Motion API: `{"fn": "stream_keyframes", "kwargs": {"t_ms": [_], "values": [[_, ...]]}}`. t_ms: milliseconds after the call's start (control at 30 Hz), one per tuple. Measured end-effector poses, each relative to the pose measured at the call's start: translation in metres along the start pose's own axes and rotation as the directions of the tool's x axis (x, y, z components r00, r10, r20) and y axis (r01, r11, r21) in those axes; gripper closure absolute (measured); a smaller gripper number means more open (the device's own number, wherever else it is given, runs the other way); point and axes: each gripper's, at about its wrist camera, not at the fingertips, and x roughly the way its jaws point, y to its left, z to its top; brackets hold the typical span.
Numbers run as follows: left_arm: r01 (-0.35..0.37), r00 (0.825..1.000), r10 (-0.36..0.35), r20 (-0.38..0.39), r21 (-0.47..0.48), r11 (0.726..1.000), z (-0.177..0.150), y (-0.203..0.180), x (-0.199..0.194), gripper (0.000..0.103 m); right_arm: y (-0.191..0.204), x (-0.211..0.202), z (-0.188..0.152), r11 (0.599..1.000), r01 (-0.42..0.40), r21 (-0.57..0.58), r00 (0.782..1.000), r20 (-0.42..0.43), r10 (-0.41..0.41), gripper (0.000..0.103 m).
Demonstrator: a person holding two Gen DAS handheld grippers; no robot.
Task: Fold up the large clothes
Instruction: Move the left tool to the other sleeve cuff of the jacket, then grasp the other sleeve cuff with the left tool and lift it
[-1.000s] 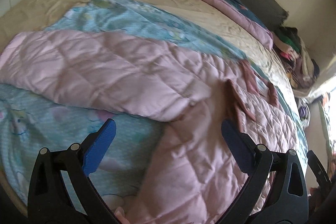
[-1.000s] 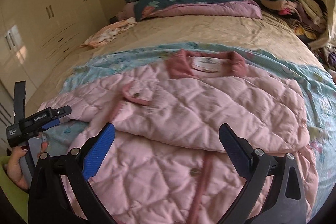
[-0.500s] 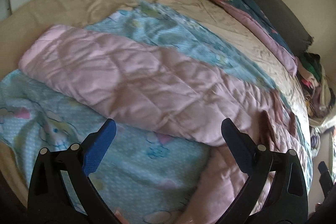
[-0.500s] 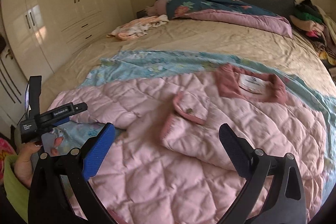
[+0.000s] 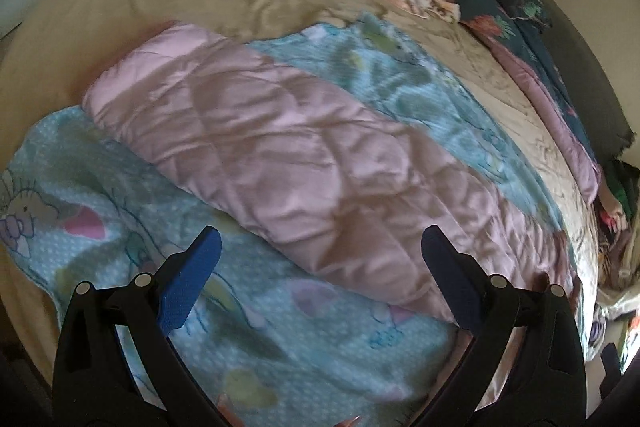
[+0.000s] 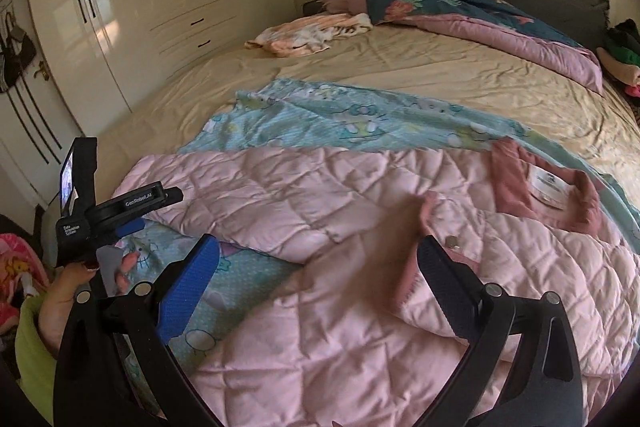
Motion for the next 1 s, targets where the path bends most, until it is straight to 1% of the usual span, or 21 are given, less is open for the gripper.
{"fn": "stream_keyframes", "kwargs": {"t_ms": [100,267,400,500,567,633,700,733,767,800,833,867,933,1000], "values": [[-0.045,0.999,0.045,0.007,-0.02,0.999,0.01,0.011,0.01,0.009,0.009,0.009,0.008,1.0,-0.005,-0.02,1.0,-0.007,0.005,0.004],[-0.069,0.998,0.069,-0.003,-0.11,0.992,0.025,0.038,0.027,0.009,0.02,0.02,0.015,0.999,-0.03,-0.026,1.0,-0.009,0.03,0.004],[-0.088,0.996,0.09,0.008,-0.138,0.987,0.035,0.049,0.039,0.009,0.024,0.027,0.014,0.999,-0.042,-0.025,0.999,-0.019,0.042,0.004],[-0.08,0.997,0.083,0.005,-0.181,0.98,0.037,0.061,0.051,0.009,0.021,0.029,0.008,0.999,-0.037,-0.022,0.999,-0.027,0.036,0.004],[-0.069,0.997,0.074,0.019,-0.203,0.977,0.039,0.067,0.053,0.009,0.015,0.028,0.004,0.999,-0.036,-0.005,0.999,-0.03,0.036,0.004],[-0.062,0.996,0.073,0.045,-0.207,0.976,0.042,0.069,0.053,0.009,0.007,0.024,0.0,0.999,-0.036,0.017,0.999,-0.025,0.037,0.004],[-0.041,0.995,0.058,0.076,-0.215,0.976,0.042,0.07,0.051,0.01,-0.002,0.018,-0.005,0.999,-0.028,0.039,1.0,-0.013,0.028,0.004],[-0.029,0.995,0.05,0.09,-0.223,0.974,0.043,0.071,0.049,0.018,-0.007,0.015,-0.008,0.999,-0.021,0.049,1.0,-0.008,0.022,0.004],[-0.038,0.993,0.062,0.096,-0.225,0.974,0.044,0.071,0.045,0.034,-0.012,0.012,-0.011,0.998,-0.015,0.061,1.0,-0.004,0.015,0.004],[-0.039,0.992,0.065,0.112,-0.222,0.974,0.045,0.071,0.04,0.041,-0.016,0.009,-0.013,0.997,-0.011,0.072,1.0,0.0,0.011,0.004],[-0.029,0.989,0.06,0.135,-0.218,0.976,0.046,0.07,0.034,0.062,-0.02,0.005,-0.016,0.996,-0.01,0.086,1.0,0.006,0.009,0.004],[-0.008,0.987,0.042,0.158,-0.212,0.977,0.048,0.069,0.029,0.078,-0.027,0.0,-0.021,0.994,-0.008,0.108,1.0,0.012,0.007,0.004],[0.081,0.979,-0.039,0.199,-0.207,0.975,0.051,0.067,0.012,0.085,-0.038,-0.009,-0.028,0.99,-0.001,0.144,1.0,0.024,-0.002,0.004],[0.119,0.97,-0.075,0.23,-0.185,0.975,0.053,0.059,-0.004,0.088,-0.046,-0.019,-0.038,0.984,0.008,0.18,0.999,0.036,-0.015,0.004]]}}
